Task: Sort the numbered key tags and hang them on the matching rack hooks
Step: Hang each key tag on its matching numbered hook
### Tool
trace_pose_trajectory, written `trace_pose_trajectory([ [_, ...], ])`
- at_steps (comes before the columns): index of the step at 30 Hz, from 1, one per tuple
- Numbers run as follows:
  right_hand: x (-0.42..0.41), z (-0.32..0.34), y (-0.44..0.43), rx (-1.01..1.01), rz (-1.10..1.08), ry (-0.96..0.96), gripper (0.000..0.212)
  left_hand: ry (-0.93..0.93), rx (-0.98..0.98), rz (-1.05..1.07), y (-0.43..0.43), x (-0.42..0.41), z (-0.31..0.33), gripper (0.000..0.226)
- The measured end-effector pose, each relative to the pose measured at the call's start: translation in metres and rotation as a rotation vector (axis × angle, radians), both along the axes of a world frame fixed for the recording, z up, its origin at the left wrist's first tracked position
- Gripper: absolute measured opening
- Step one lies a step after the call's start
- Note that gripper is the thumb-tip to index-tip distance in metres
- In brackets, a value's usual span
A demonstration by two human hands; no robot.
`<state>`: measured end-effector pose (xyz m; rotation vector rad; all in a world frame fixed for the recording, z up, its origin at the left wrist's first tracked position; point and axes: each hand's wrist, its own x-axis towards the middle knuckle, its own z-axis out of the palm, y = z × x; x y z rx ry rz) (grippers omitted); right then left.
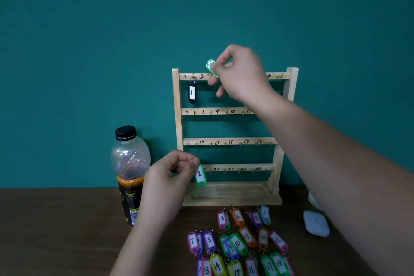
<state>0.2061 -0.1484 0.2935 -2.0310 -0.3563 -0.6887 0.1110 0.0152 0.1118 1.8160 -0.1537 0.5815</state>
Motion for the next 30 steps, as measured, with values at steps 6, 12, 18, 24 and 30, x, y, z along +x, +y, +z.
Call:
trace_pose_trajectory([
  [6,-0.001,-0.008,0.006,-0.070,-0.069,-0.034,0.016,0.016,0.020,-0.006,0.002,0.001,-0.001,0.006],
  [12,-0.010,-0.017,-0.001,-0.040,-0.034,-0.018,0.015,0.014,0.044,0.001,0.002,0.000,-0.001,0.006],
  [18,-0.013,-0.026,-0.004,0.013,0.031,0.022,0.012,0.019,0.051,0.007,0.000,0.001,-0.002,0.006],
  [24,-0.012,-0.036,-0.005,0.052,0.061,0.064,0.010,0.022,0.045,0.013,-0.002,0.003,-0.003,0.007],
  [30,-0.013,-0.031,-0.006,0.054,0.067,0.011,0.007,0.029,0.050,0.018,-0.002,0.003,-0.003,0.009],
])
